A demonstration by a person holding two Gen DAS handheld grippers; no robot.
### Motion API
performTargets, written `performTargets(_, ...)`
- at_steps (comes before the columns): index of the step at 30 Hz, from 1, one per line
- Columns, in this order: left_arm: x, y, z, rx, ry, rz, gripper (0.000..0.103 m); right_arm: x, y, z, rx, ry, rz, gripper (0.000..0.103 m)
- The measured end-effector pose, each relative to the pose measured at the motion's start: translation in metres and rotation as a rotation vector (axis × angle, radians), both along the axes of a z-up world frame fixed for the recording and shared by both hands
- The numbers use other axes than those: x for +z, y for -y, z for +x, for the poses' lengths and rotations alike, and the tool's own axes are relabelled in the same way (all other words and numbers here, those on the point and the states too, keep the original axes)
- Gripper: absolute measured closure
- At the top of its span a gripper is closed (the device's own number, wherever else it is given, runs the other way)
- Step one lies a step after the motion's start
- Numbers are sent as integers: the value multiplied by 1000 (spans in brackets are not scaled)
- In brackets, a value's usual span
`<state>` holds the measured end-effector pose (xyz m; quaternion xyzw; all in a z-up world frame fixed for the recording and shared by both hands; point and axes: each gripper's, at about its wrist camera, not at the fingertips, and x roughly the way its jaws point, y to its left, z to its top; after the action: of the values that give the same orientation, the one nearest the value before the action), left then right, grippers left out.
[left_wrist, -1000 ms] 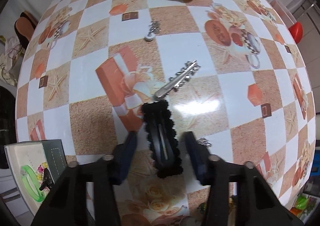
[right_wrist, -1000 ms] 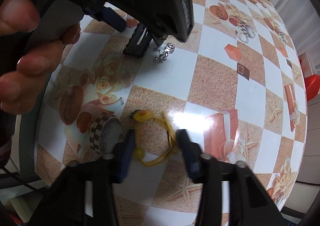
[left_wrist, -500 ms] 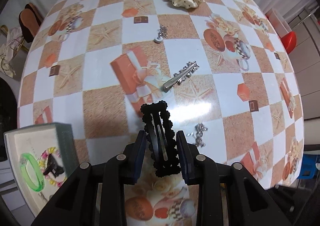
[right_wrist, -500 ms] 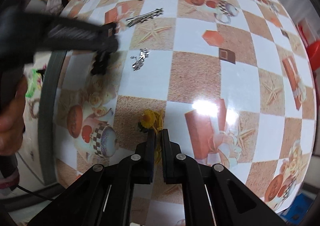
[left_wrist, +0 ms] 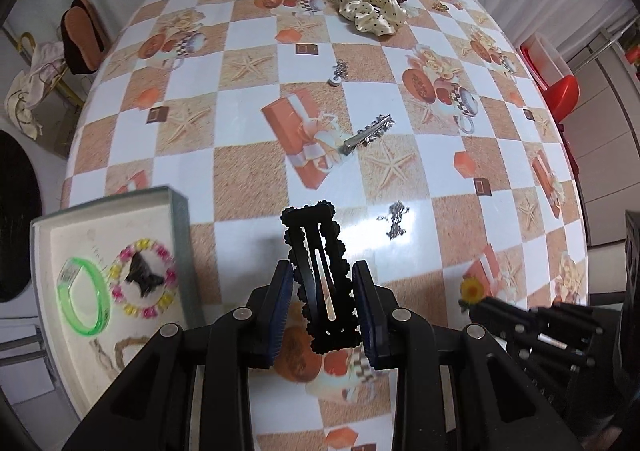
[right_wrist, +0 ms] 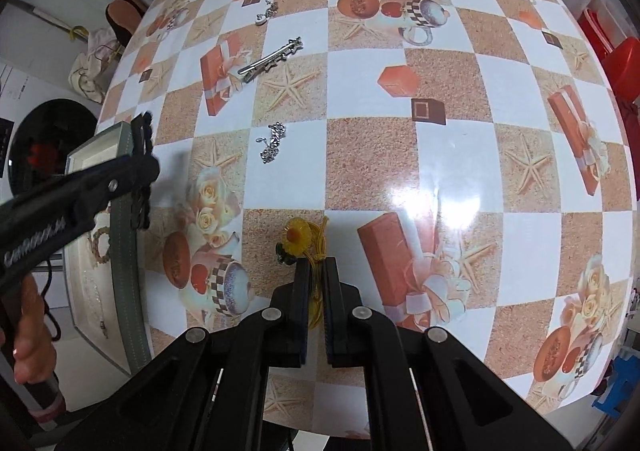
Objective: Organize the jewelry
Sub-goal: 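Carry the yellow hair tie in the right tool while the left tool carries the black clip to the tray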
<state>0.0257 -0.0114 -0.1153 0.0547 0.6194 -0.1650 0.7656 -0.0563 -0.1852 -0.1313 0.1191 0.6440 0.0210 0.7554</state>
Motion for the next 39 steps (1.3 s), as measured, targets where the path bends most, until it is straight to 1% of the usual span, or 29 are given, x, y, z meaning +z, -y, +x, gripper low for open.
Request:
performTargets(11,11,-40,-23,67,-1,-14,67,17,-24,12,58,25,-13,97)
performTargets(19,19,-83,-38,153,11,-19,67,27,-61,24,150,46,-19,97)
performTargets(31,14,-167,-62,351,8,2,67,37,-141,41,321,74,-4,97)
performTargets(39,2,-224,-71,504,19,51,67,36,-202,58,428,76,27,97)
